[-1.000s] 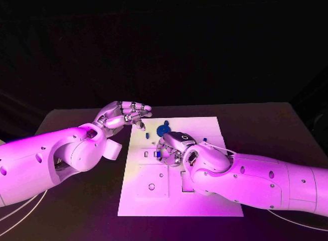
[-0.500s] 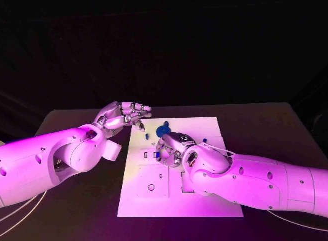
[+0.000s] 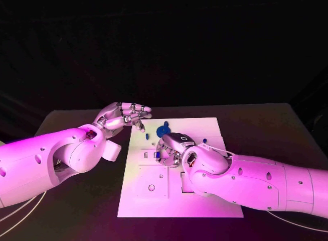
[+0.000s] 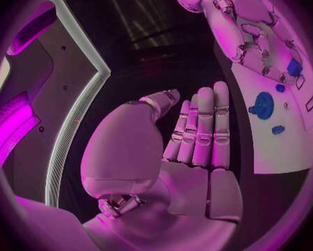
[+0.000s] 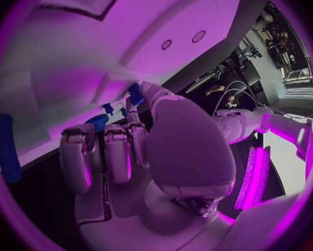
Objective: Assemble the parts on the task board
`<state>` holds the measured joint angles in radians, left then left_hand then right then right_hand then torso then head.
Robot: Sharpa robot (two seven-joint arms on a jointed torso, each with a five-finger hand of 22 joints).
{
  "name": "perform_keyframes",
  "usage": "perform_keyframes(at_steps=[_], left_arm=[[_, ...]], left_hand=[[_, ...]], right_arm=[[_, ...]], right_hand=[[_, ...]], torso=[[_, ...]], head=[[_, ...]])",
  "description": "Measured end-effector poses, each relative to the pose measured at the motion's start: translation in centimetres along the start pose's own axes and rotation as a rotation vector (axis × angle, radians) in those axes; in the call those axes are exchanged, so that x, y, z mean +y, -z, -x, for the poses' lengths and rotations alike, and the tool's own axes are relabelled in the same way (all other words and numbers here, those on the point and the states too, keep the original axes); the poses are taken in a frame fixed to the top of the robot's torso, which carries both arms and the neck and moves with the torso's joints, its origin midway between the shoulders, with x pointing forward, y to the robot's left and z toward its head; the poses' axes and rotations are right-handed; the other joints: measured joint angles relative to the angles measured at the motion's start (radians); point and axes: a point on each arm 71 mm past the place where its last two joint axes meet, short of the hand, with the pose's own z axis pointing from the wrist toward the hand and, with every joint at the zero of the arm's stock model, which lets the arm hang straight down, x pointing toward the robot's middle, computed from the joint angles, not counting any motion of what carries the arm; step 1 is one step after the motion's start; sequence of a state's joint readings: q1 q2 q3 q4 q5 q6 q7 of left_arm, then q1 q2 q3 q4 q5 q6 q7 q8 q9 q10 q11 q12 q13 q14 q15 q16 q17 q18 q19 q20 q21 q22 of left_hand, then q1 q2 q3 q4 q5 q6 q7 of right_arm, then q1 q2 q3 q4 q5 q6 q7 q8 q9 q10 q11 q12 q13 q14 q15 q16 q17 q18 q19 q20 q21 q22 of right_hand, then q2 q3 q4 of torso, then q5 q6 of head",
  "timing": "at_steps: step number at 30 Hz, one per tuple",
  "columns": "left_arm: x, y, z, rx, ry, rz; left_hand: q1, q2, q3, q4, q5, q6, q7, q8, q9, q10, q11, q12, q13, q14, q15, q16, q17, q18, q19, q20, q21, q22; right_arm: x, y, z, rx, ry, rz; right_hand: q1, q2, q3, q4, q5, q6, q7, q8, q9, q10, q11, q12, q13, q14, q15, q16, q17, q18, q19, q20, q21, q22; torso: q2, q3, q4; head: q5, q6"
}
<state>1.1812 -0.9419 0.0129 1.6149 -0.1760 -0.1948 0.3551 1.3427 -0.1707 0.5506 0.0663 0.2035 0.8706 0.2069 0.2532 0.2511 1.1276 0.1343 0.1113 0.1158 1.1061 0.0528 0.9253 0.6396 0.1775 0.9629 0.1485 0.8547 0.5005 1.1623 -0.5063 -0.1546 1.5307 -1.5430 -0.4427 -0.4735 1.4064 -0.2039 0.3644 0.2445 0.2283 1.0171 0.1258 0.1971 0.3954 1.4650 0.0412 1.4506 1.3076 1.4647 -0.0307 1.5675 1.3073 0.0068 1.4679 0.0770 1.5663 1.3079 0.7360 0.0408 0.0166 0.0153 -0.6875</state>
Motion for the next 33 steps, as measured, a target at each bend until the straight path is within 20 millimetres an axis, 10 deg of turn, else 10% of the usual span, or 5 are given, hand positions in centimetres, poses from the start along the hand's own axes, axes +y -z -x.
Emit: perform_keyframes(at_steps=[18,25,33], left_arm=[[0.04,0.00,-0.02,0.005,0.001,0.005],[0.06,0.00,-0.02,0.007,0.001,0.008],[0.07,0.02,-0.01,0.008,0.000,0.010]], left_hand=[[0.000,0.000,0.003,-0.003,0.000,0.000,0.000,0.000,0.000,0.000,0.000,0.000,0.000,0.000,0.000,0.000,-0.001,0.000,-0.004,-0.004,0.000,0.002],[0.000,0.000,0.003,-0.003,0.000,0.000,0.000,0.000,0.000,0.000,0.000,0.000,0.000,0.000,0.000,0.000,-0.001,0.000,-0.004,-0.004,0.000,0.002],[0.000,0.000,0.003,-0.003,0.000,0.000,0.000,0.000,0.001,0.000,0.000,0.000,0.000,0.000,0.000,0.000,-0.001,0.000,-0.004,-0.004,0.000,0.003]], right_arm=[[-0.08,-0.03,-0.17,0.003,0.003,-0.005],[-0.07,-0.03,-0.17,0.001,0.002,-0.005],[-0.16,0.00,-0.11,-0.009,-0.003,-0.006]], right_hand=[[-0.022,-0.031,-0.021,0.016,-0.052,-0.040,0.015,-0.017,-0.012,0.000,0.007,-0.029,0.000,0.004,0.011,0.000,0.001,0.000,0.000,0.008,0.000,0.000],[-0.032,-0.040,-0.099,0.042,-0.167,-0.055,0.016,-0.019,-0.018,0.000,0.015,-0.043,0.000,0.000,0.015,0.000,0.001,0.000,-0.004,0.011,0.000,0.000],[-0.049,-0.033,-0.205,0.047,-0.174,-0.095,0.026,-0.035,-0.026,-0.010,0.024,-0.065,0.000,0.001,0.020,0.000,0.001,0.000,0.000,0.015,0.000,0.000]], torso=[[0.000,0.0001,-0.0002],[0.000,0.0002,-0.0002],[0.000,-0.0001,-0.0003]], head=[[0.000,0.001],[-0.001,0.001],[-0.001,0.002]])
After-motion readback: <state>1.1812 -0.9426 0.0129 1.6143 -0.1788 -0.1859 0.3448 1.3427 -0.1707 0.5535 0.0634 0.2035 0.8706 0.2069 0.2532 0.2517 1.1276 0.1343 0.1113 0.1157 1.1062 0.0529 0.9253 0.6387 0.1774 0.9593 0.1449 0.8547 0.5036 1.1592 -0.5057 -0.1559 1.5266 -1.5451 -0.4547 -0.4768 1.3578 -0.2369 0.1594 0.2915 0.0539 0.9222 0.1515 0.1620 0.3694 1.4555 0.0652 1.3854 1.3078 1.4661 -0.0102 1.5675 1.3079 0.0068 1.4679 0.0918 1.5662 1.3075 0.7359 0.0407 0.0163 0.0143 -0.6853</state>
